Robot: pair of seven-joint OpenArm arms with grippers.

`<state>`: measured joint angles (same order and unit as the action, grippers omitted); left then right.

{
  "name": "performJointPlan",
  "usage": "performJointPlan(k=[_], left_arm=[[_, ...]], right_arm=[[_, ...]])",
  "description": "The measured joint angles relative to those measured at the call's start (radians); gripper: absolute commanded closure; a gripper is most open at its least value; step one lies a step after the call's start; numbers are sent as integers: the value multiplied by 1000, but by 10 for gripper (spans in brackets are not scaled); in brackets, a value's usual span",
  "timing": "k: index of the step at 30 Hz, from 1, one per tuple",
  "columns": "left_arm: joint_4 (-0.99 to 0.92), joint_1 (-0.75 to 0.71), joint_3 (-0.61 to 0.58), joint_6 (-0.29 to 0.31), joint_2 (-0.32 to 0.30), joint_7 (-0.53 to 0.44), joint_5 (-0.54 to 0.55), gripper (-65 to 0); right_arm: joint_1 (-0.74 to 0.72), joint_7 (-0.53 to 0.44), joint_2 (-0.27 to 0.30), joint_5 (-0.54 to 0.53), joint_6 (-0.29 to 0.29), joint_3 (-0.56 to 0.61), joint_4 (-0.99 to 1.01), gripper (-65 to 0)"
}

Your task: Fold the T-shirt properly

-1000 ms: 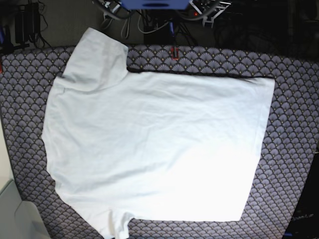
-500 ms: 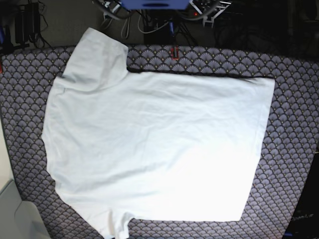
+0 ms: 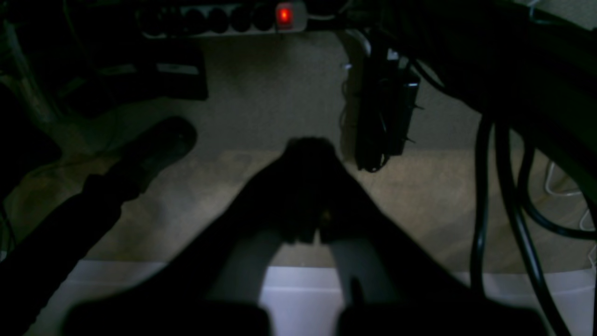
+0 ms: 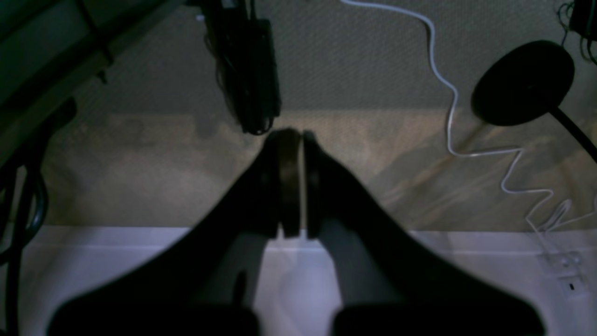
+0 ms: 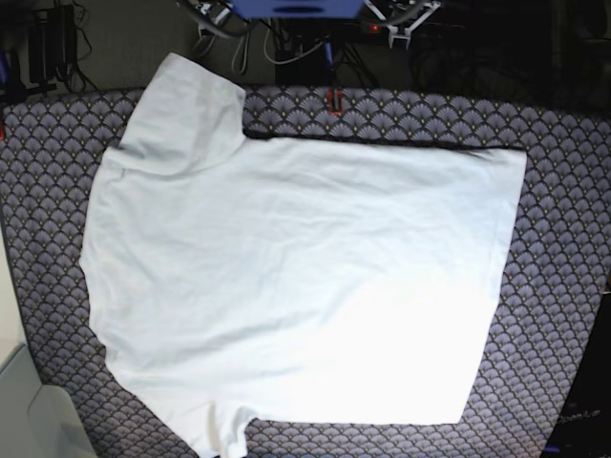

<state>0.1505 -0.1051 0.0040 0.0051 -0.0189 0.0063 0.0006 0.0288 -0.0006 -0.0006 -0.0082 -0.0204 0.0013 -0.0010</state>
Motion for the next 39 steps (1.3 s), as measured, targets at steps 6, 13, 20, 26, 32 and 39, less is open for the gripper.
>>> performJointPlan(k=[6, 13, 20, 26, 32, 39], left_arm=[[0, 0, 0, 0, 0, 0, 0, -3], [0, 0, 0, 0, 0, 0, 0, -3], [117, -115, -5, 0, -4, -4, 0, -3], [458, -331, 0, 3, -56, 14, 2, -3], [761, -483, 1, 7, -101, 2, 3, -3], [1216, -692, 2, 3, -134, 6, 30, -3]], right_arm=[[0, 0, 0, 0, 0, 0, 0, 0], [2, -1, 0, 0, 0, 0, 0, 0], [156, -228, 10, 0, 2, 6, -102, 0], [413, -243, 54, 2, 11, 6, -438, 0], [595, -252, 75, 3, 11, 9, -784, 0], [820, -244, 134, 3, 11, 0, -1202, 0]])
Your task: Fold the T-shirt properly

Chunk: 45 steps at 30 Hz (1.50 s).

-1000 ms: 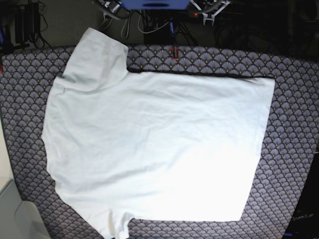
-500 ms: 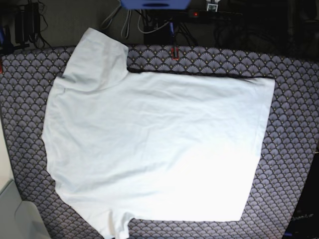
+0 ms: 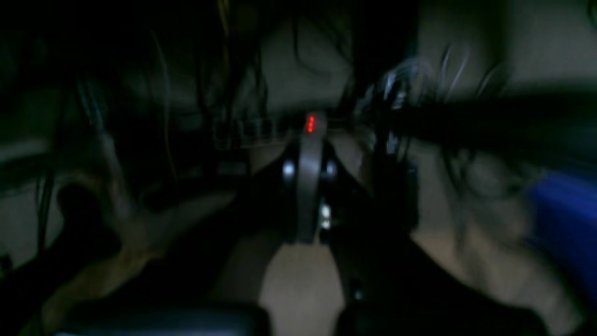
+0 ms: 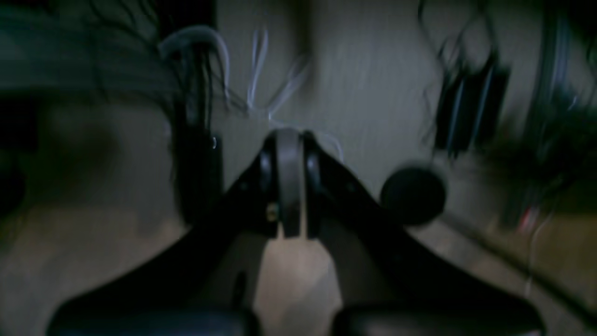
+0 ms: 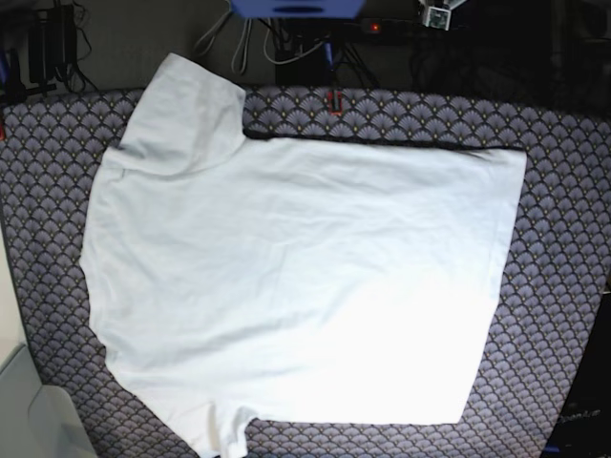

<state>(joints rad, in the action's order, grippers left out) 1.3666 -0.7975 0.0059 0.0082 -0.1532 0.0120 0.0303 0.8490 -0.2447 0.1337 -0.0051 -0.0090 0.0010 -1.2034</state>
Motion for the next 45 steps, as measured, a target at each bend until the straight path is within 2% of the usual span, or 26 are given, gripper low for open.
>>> performJointPlan(k=[3, 7, 11, 15, 18, 20, 25, 27, 30, 32, 35, 38, 41, 45], left_arm=[[150, -57, -6, 15, -31, 2, 69, -3], [308, -126, -1, -6, -93, 16, 171, -3], [466, -180, -1, -4, -168, 17, 252, -4], [569, -217, -1, -4, -216, 13, 284, -5], [597, -217, -2, -5, -231, 14, 305, -9], [599, -217, -1, -10, -250, 14, 312, -49], [608, -238, -2, -4, -282, 13, 352, -272], [608, -243, -2, -2, -310, 19, 376, -336], [608, -237, 0, -11, -335, 15, 412, -386], [609, -235, -1, -10, -346, 14, 428, -395], [609, -234, -1, -12, -362, 14, 449, -395], [609, -230, 0, -12, -364, 14, 454, -395], [609, -233, 36, -5, -357, 18, 453, -395], [609, -236, 76, -8, -356, 17, 454, -395]], right_arm=[[94, 0, 33, -3, 0, 0, -177, 0], [244, 10, 77, -3, 3, -10, -407, 0], [344, 11, 82, -3, -2, -67, -638, -8], [390, 5, 87, -3, 0, -100, -778, -97], [350, 5, 87, -2, -1, -97, -786, -174], [300, 15, 84, -3, -1, -97, -784, -209], [263, 16, 93, -155, -2, -95, -783, -259], [236, 19, 125, -232, -3, -93, -782, -271], [220, 45, 177, -336, -5, -92, -787, -283], [203, 103, 201, -430, -45, -92, -782, -291], [145, 214, 219, -581, -173, -95, -783, -311], [83, 352, 244, -674, -253, -98, -782, -332], [13, 460, 246, -718, -301, -98, -768, -339], [-37, 507, 230, -729, -325, -141, -763, -338]])
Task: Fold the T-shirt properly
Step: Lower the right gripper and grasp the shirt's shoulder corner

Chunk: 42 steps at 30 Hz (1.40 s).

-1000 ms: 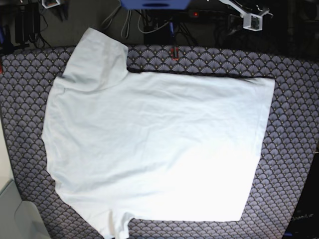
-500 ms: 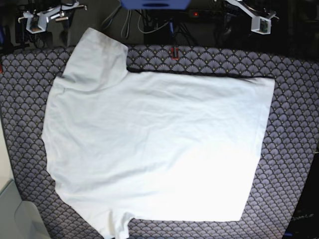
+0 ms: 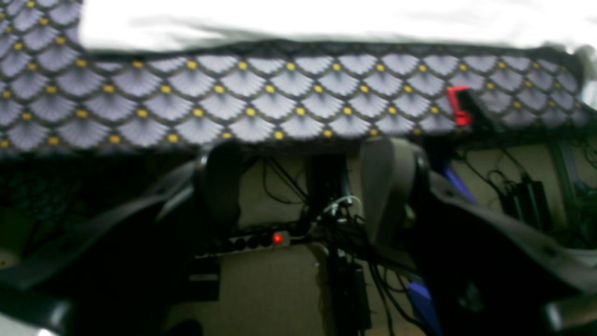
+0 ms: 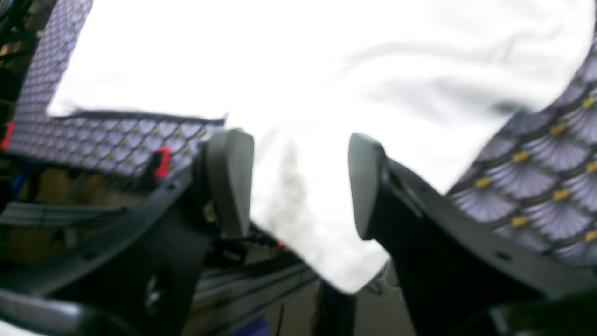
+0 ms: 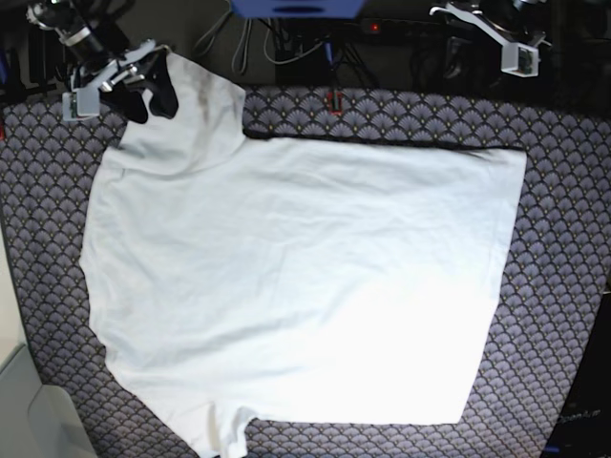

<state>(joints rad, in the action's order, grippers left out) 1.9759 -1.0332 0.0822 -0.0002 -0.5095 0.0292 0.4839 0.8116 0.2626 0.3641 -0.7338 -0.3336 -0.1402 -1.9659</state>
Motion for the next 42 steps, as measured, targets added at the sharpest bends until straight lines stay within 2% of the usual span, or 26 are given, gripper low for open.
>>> performJointPlan(k=[3, 7, 11, 14, 23, 32, 38, 42], left_arm=[[0, -3, 11, 1, 0, 0, 0, -395], [-1, -3, 15, 1, 0, 0, 0, -395], [-2, -3, 15, 0, 3, 0, 0, -395], [-4, -3, 15, -2, 2, 0, 0, -395], [-5, -2, 15, 0, 3, 0, 0, -395], [-6, 3, 19, 0, 3, 0, 0, -395], [-6, 4, 19, 1, 3, -1, 0, -395], [-7, 13, 19, 1, 3, 0, 0, -395]], right_arm=[[-40, 66, -39, 2, -68, -69, 32, -338], [-105, 185, -46, 0, -189, -161, 77, -340], [-173, 298, -96, 0, -255, -237, 150, -340], [-214, 344, -95, 11, -261, -259, 209, -341], [-264, 345, -99, 4, -262, -256, 356, -341], [-261, 340, -101, 2, -262, -252, 373, -341], [-234, 322, -135, -8, -264, -250, 367, -341], [-231, 309, -143, -16, -265, -201, 365, -339]])
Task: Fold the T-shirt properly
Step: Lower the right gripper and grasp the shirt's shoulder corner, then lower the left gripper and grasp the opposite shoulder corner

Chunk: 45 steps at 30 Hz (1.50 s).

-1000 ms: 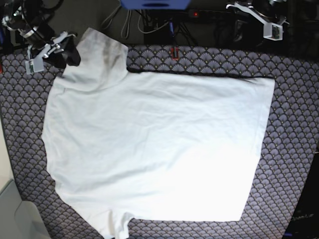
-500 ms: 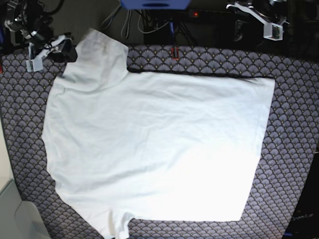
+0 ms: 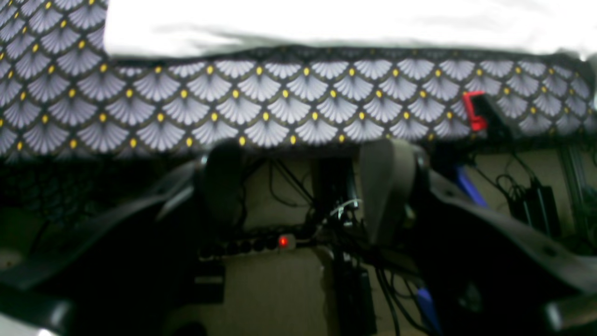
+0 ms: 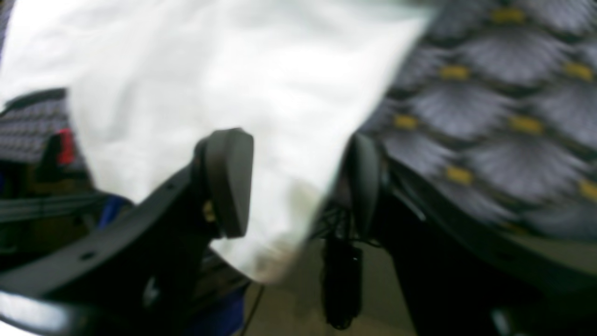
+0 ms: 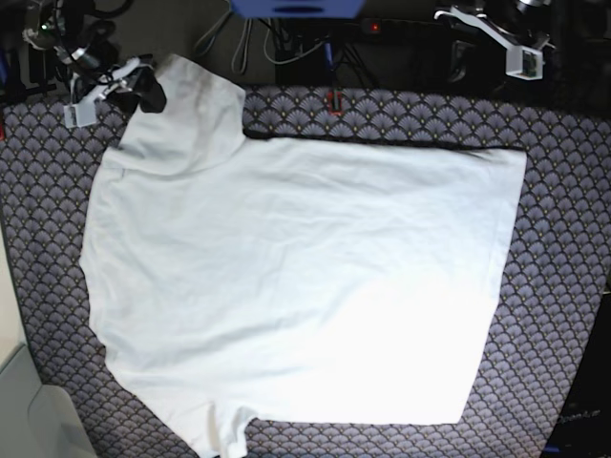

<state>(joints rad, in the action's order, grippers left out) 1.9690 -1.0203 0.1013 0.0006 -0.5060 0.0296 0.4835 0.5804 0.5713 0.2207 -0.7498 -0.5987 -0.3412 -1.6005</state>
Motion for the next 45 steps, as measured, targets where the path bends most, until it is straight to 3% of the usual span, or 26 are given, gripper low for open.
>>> performJointPlan(k=[10, 18, 25, 29, 36, 45], left_arm=[[-2, 13, 2, 0, -1, 0, 0, -395], [-24, 44, 2, 1, -1, 2, 0, -395], [-60, 108, 2, 3, 2, -1, 0, -397], [-104, 144, 34, 3, 17, 12, 1, -397], [-175, 211, 233, 3, 106, 12, 115, -398], [-332, 430, 276, 7, 110, 212, 117, -398]], right_arm=[[32, -18, -16, -15, -8, 34, -8, -324], [32, -5, -12, -10, -7, 34, -5, -184], [33, 20, -10, 9, -7, 35, 0, 0], [42, 27, -10, 11, -7, 39, 3, 0], [47, 31, -10, 13, -7, 40, 4, 0], [47, 31, -10, 16, -7, 40, 4, 0]])
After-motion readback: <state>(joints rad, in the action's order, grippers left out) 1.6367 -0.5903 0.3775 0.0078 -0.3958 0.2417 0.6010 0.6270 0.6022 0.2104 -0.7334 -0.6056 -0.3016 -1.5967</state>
